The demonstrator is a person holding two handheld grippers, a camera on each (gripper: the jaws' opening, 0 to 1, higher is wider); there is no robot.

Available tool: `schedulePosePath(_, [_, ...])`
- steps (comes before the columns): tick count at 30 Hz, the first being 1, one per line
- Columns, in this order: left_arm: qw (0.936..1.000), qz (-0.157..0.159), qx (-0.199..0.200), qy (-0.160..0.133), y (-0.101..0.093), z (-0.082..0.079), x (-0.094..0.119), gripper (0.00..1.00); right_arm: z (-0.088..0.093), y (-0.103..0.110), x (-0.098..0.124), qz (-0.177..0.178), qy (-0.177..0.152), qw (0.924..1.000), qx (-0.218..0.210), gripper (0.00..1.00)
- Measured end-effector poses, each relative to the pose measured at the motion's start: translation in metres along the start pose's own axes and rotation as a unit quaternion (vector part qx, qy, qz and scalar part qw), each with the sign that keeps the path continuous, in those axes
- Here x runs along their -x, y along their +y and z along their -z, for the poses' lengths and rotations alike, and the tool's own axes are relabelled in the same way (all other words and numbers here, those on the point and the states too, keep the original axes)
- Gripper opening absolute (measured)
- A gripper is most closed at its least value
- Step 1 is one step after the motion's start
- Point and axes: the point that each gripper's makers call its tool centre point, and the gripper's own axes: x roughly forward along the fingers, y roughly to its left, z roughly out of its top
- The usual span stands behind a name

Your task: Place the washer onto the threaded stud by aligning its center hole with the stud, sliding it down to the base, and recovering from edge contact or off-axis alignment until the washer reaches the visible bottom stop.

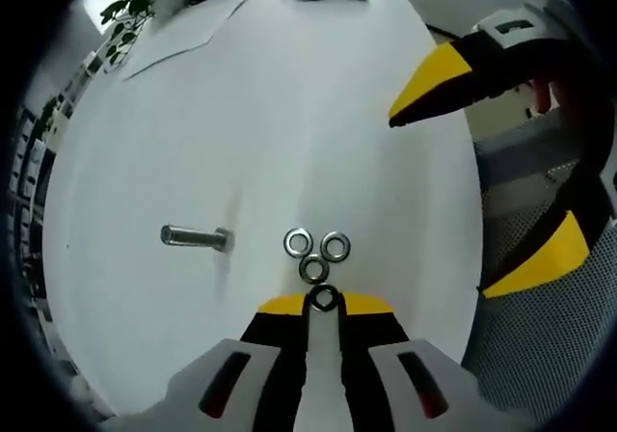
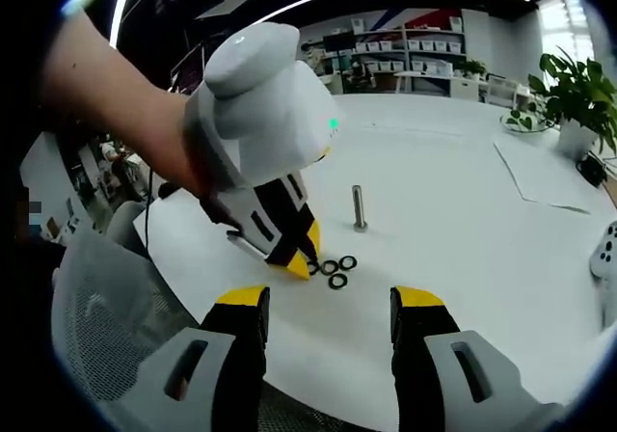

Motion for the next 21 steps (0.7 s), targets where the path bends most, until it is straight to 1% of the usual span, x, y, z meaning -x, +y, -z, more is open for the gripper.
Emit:
schedulePosePath(2, [1.0, -0.001, 0.005, -0.001, 0.0, 0.0, 0.001, 0.09, 0.0, 0.0, 0.0, 0.0, 0.0, 1.0, 0.0, 0.53])
schedulePosePath(6, [1.0, -0.006, 0.003, -0.002, 0.0, 0.0, 0.0, 0.08, 0.0, 0.0, 0.0, 0.0, -0.002, 1.0, -0.001, 0.53])
schedulePosePath(11, [0.9999, -0.003, 0.013, -0.003, 0.0, 0.0, 0.001, 0.08, -0.001, 0.0, 0.0, 0.0, -0.002, 1.0, 0.0, 0.53])
schedulePosePath(18, [0.9996, -0.002, 0.022, 0.015, 0.002, 0.01, 0.003, 0.08, 0.001, 0.001, -0.001, -0.002, 0.002, 1.0, 0.002, 0.53])
schedulePosePath(21, [0.9996, -0.008, 0.021, 0.014, 0.007, 0.014, 0.009, 0.08, 0.001, 0.001, 0.0, -0.002, 0.003, 1.0, 0.002, 0.53])
